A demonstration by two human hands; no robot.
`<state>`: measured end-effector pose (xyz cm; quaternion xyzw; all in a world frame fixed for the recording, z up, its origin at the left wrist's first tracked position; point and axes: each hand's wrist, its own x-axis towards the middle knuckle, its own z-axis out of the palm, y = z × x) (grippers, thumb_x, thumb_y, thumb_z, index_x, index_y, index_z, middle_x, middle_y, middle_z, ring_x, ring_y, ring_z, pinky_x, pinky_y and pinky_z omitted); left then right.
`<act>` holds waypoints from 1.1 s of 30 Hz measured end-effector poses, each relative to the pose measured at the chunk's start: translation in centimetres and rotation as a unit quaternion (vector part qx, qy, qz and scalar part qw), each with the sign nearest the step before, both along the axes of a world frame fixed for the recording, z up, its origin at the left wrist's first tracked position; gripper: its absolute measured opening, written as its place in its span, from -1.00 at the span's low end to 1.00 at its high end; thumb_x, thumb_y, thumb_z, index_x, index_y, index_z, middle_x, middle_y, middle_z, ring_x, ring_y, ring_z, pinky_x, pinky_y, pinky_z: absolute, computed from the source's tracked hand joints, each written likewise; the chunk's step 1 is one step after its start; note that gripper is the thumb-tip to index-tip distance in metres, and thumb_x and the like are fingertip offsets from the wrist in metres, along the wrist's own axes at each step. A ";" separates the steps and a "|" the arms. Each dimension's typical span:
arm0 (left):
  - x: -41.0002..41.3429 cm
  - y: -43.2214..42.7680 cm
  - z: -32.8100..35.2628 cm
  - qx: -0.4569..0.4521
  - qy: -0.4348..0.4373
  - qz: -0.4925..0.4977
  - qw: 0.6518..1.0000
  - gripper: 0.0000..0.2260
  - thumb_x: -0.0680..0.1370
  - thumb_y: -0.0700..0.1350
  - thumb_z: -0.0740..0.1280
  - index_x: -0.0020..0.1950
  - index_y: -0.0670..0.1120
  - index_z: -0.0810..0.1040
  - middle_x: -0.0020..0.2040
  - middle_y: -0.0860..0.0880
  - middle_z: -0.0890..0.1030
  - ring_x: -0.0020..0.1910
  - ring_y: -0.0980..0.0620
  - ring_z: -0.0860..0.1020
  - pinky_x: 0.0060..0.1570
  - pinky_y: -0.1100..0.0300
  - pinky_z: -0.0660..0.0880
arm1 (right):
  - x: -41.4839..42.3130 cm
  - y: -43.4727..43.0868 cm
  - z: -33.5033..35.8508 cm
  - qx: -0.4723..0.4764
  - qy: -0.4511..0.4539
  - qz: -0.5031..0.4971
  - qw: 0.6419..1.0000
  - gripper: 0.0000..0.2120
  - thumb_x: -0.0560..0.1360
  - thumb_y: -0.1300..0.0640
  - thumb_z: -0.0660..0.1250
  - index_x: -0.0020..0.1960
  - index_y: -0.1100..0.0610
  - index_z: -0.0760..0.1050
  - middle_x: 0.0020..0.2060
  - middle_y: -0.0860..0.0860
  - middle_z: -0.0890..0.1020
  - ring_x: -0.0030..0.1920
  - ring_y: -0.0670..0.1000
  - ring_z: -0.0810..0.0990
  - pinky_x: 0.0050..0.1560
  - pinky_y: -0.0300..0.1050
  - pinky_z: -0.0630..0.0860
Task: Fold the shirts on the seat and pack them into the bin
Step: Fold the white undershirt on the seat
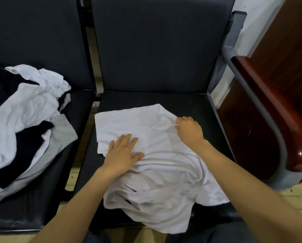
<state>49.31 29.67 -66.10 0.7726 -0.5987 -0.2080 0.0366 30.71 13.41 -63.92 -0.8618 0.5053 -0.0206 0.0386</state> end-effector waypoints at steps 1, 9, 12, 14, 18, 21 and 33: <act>0.0 -0.1 0.0 -0.005 0.007 0.005 1.000 -0.41 0.59 0.22 0.09 0.56 0.06 0.03 0.57 0.05 -0.07 0.54 0.04 -0.14 0.49 0.01 -0.17 | -0.2 -0.8 0.6 0.012 -0.071 -0.033 0.997 -0.82 0.59 0.17 0.16 0.11 0.19 0.48 0.00 0.12 0.56 0.01 0.11 0.54 -0.02 -0.02 0.49; 0.1 -0.1 0.1 -0.043 0.063 0.038 0.996 -0.38 0.57 0.20 0.17 0.55 0.04 0.04 0.57 0.01 -0.12 0.53 0.06 -0.18 0.49 0.09 -0.22 | -3.6 -6.0 3.5 0.034 -0.227 -0.340 0.912 -0.58 0.56 0.23 0.22 0.38 0.30 0.25 0.37 0.27 0.29 0.37 0.25 0.24 0.29 0.06 0.30; -0.2 -0.1 0.0 -0.062 0.064 0.063 0.994 -0.44 0.59 0.18 0.14 0.54 0.03 0.11 0.57 0.00 -0.07 0.54 0.04 -0.14 0.48 0.09 -0.19 | -3.0 -3.5 2.0 0.017 -0.275 -0.304 0.912 -0.62 0.55 0.26 0.22 0.36 0.26 0.29 0.35 0.24 0.31 0.35 0.22 0.25 0.28 -0.04 0.25; -0.4 0.0 -0.1 -0.067 0.066 0.083 0.992 -0.46 0.60 0.16 0.12 0.53 -0.01 0.14 0.56 -0.03 0.00 0.54 0.01 -0.07 0.49 0.09 -0.12 | -2.5 -0.8 0.2 0.018 -0.279 -0.206 0.938 -0.70 0.56 0.24 0.23 0.29 0.21 0.39 0.29 0.17 0.38 0.32 0.17 0.30 0.23 -0.09 0.29; 1.1 -1.4 -0.4 -0.076 0.064 0.120 0.988 -0.43 0.62 0.13 0.11 0.54 -0.13 0.12 0.54 -0.11 0.11 0.52 -0.06 0.06 0.49 0.03 0.00 | -2.4 1.9 -1.9 0.101 -0.089 -0.058 0.989 -0.61 0.61 0.06 0.13 0.42 0.11 0.29 0.41 0.06 0.28 0.41 0.11 0.20 0.35 -0.05 0.22; 3.8 -4.0 -1.1 -0.023 0.006 0.078 0.997 -0.42 0.62 0.13 0.08 0.55 -0.11 0.05 0.56 -0.08 0.02 0.53 -0.05 0.00 0.48 -0.01 -0.05 | -3.5 1.7 -0.8 0.113 0.010 -0.112 0.987 -0.58 0.63 0.00 0.04 0.45 0.11 0.21 0.40 0.06 0.28 0.36 0.15 0.26 0.29 0.05 0.30; 4.8 -6.9 0.3 -0.211 0.014 0.074 0.975 -0.60 0.61 -0.08 0.24 0.43 -0.15 0.36 0.47 -0.13 0.29 0.45 -0.11 0.26 0.43 0.02 0.16 | -3.5 1.9 -0.1 0.065 -0.023 -0.140 0.988 -0.55 0.63 -0.10 0.02 0.45 0.08 0.25 0.45 0.10 0.21 0.45 0.16 0.14 0.37 0.13 0.20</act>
